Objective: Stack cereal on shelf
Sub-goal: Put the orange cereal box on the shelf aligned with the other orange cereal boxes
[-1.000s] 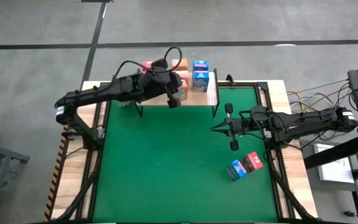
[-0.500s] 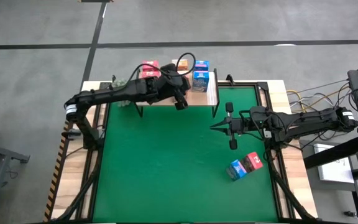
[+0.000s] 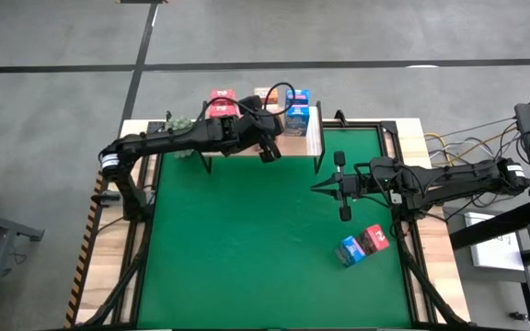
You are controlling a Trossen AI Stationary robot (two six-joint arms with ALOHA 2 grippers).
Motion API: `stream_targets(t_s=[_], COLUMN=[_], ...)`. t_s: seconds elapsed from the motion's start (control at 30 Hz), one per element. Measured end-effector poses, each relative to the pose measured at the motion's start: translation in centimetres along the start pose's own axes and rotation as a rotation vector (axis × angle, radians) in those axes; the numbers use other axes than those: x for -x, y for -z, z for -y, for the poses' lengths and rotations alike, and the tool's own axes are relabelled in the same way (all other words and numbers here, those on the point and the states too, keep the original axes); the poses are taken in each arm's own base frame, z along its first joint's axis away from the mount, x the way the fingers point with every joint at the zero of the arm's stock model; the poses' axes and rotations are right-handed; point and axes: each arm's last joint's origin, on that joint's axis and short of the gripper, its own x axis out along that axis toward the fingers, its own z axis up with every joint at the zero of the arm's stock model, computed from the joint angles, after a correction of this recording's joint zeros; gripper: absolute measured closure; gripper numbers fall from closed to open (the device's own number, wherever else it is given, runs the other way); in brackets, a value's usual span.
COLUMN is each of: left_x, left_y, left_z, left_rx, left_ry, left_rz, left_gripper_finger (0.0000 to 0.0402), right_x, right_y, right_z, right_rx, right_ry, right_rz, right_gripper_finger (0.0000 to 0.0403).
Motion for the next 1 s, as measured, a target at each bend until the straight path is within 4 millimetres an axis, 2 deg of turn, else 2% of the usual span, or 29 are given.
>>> stream_targets(t_s=[0.5,0.83,1.0], left_x=[0.6,2.5,2.0], left_y=[-0.2,-1.3,-0.8], left_z=[-0.2,-2.0,-2.1], left_rx=[-0.069,-0.074,-0.069], left_ry=[0.034,0.026,0.023], left_rz=[0.020,0.018,-0.007], left_gripper_finger=[0.0363,0.0363,0.0363], right_x=[0.0,0.0,0.0], right_y=[0.0,0.0,0.0], right_z=[0.0,0.0,0.0], right_rx=[0.000,0.000,0.000], right_ry=[0.000,0.001,0.001], right_rz=[0.000,0.000,0.000], right_gripper_finger=[0.0390,0.0390,0.0390])
